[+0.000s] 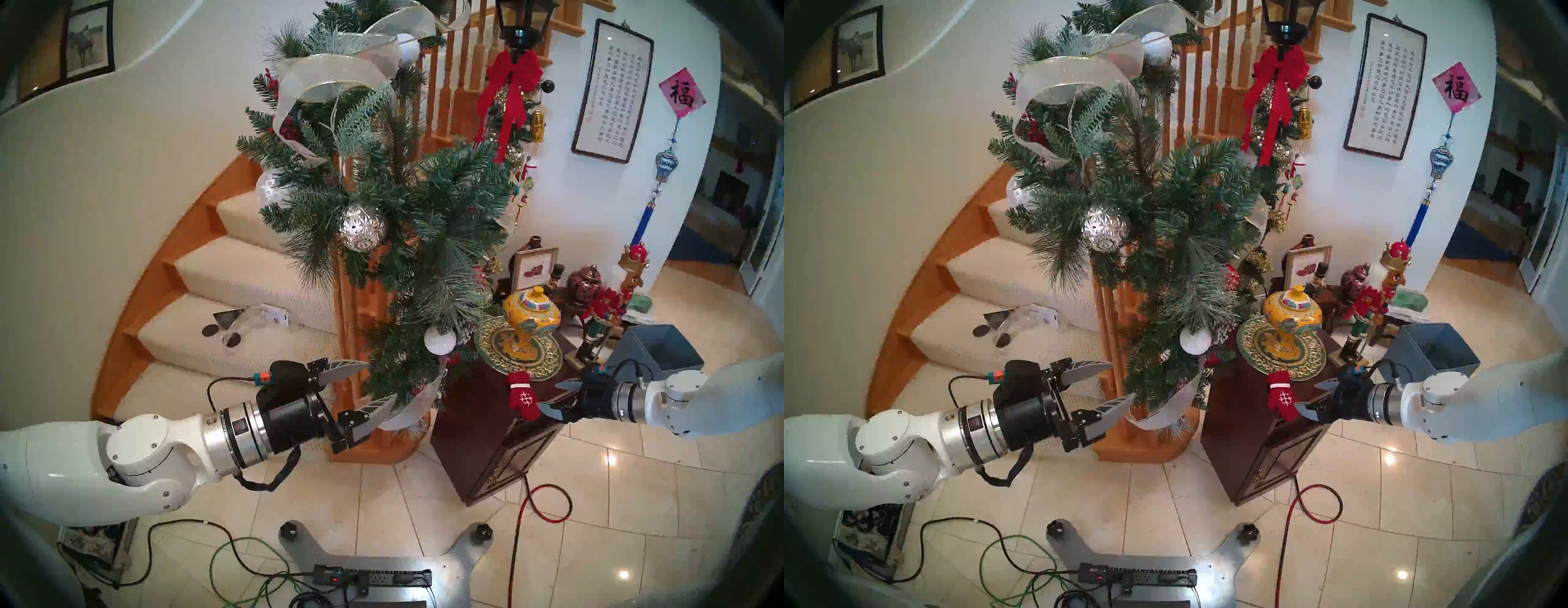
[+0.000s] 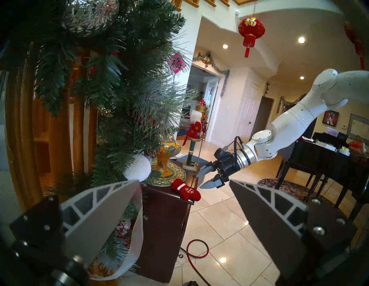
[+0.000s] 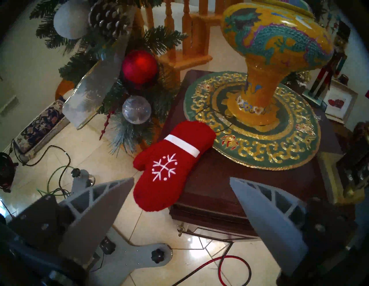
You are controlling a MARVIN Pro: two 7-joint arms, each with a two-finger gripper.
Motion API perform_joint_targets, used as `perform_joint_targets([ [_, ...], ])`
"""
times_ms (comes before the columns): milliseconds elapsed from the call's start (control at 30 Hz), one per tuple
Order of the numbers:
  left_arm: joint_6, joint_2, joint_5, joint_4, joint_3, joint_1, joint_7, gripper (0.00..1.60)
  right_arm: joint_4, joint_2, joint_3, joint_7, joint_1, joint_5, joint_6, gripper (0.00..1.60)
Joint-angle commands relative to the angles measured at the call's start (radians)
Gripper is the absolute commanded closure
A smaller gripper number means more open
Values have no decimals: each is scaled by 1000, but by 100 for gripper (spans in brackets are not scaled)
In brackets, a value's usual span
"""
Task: Hang the ornament onto the Christmas-tree-style decoration
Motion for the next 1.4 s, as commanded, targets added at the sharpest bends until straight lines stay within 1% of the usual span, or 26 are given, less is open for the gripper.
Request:
perform_joint_targets([
  [0,-3,3,0,-1,-4,-3,3,0,27,-32,19,23,-20,21,2,0],
  [200,-3,3,0,-1,-4,-3,3,0,56,-61,28,40,-47,45,13,0],
  [600,-3,3,0,-1,-4,-3,3,0,75,-65,30,86,-51,58,22,0],
  [700,-3,3,0,-1,-4,-3,3,0,83,-71,35,93,-64,67,18,0],
  [1100,-3,3,0,-1,-4,-3,3,0,117,-104,59,102,-124,107,-6,0],
  [1367,-3,3,0,-1,-4,-3,3,0,123,-112,64,96,-137,117,-16,0],
])
